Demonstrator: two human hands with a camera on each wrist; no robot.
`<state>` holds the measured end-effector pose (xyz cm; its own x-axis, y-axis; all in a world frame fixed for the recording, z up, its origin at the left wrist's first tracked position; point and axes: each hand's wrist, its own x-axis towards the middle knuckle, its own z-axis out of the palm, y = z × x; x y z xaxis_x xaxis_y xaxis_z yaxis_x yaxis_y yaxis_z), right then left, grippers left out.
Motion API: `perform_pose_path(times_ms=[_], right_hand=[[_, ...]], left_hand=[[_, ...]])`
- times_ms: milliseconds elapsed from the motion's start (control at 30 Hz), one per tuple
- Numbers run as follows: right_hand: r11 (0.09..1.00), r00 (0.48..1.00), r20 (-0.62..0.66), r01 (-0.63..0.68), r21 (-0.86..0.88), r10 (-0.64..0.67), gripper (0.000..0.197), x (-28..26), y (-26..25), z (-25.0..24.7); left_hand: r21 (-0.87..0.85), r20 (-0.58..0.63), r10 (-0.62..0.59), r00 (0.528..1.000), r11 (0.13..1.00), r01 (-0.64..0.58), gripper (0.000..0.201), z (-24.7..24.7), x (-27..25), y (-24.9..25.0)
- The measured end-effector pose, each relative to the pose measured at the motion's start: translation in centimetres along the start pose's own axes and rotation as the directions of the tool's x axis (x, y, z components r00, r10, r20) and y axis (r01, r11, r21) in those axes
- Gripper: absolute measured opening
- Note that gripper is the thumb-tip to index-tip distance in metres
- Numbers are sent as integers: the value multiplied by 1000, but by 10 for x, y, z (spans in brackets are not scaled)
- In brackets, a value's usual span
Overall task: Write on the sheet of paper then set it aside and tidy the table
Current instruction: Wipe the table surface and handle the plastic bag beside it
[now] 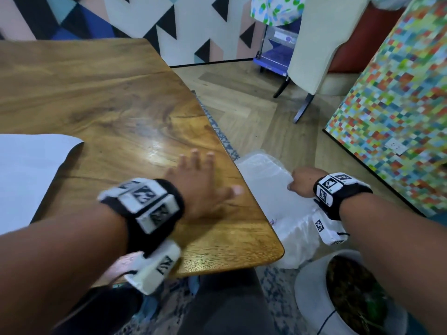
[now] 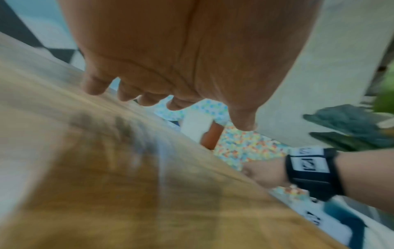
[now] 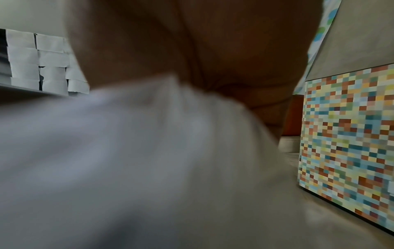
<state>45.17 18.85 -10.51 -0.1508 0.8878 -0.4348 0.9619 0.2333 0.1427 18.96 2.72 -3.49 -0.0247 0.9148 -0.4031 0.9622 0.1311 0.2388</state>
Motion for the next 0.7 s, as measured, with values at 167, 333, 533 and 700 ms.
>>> perform_pose_path(times_ms=[167,333,533,700], right_hand=[[1000,1000,-6,8,-7,-8,27,-3,2,-3],[1000,1000,-11,-3,30,3,26,-4,-1,-5],[1000,1000,-8,-1,20,1,27,-2,-5,-6],[1000,1000,-11,-5,-10,5,28,2,-8,-2]], left_hand=[[96,19,-272,962,958,269,133,-13,-10,-100],[165,29,-317,948,937,309,137,3,-6,-80],[121,-64,-71,995,990,79,132,42,-3,-2],[148,106,54,993,987,-70,134,45,8,58]])
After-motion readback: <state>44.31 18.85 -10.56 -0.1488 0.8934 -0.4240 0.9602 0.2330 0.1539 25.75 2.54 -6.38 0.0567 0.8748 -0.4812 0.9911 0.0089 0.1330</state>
